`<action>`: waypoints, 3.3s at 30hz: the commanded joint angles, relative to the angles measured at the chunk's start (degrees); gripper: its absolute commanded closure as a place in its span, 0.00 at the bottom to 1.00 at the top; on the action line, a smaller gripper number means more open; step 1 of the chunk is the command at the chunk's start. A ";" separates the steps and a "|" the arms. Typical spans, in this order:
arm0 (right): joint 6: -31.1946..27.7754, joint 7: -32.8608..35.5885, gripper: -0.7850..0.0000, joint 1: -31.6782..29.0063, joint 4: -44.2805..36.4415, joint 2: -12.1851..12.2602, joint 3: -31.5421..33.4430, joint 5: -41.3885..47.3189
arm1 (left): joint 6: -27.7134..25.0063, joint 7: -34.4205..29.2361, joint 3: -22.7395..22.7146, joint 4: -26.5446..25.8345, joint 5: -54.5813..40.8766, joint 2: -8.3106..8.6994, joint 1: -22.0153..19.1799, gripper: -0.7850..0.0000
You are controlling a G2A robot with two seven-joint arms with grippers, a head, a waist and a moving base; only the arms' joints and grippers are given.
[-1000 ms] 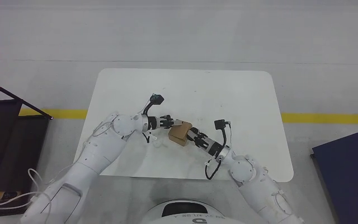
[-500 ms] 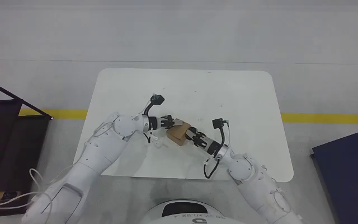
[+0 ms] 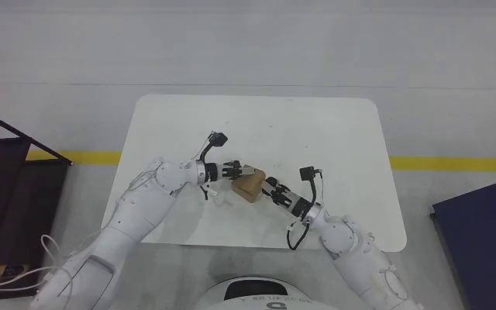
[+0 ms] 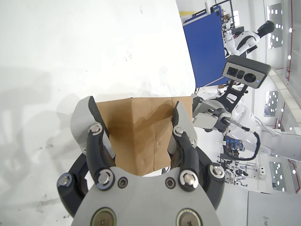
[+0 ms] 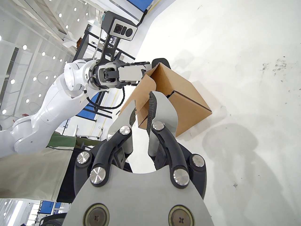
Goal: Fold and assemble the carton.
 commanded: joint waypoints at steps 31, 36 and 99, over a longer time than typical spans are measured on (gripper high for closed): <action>0.83 0.25 0.57 1.69 3.81 -0.43 -2.86 1.50 | 0.43 -0.47 -0.69 -0.95 0.59 0.27 0.77 0.29; 0.76 0.16 0.57 2.71 4.95 -0.68 -3.65 1.90 | 0.26 -0.74 -0.61 -0.83 0.43 0.24 0.72 0.29; 4.14 -2.16 0.65 3.99 5.20 -0.97 -4.81 -1.87 | 3.77 0.58 1.10 -0.38 4.75 -0.52 -0.09 0.31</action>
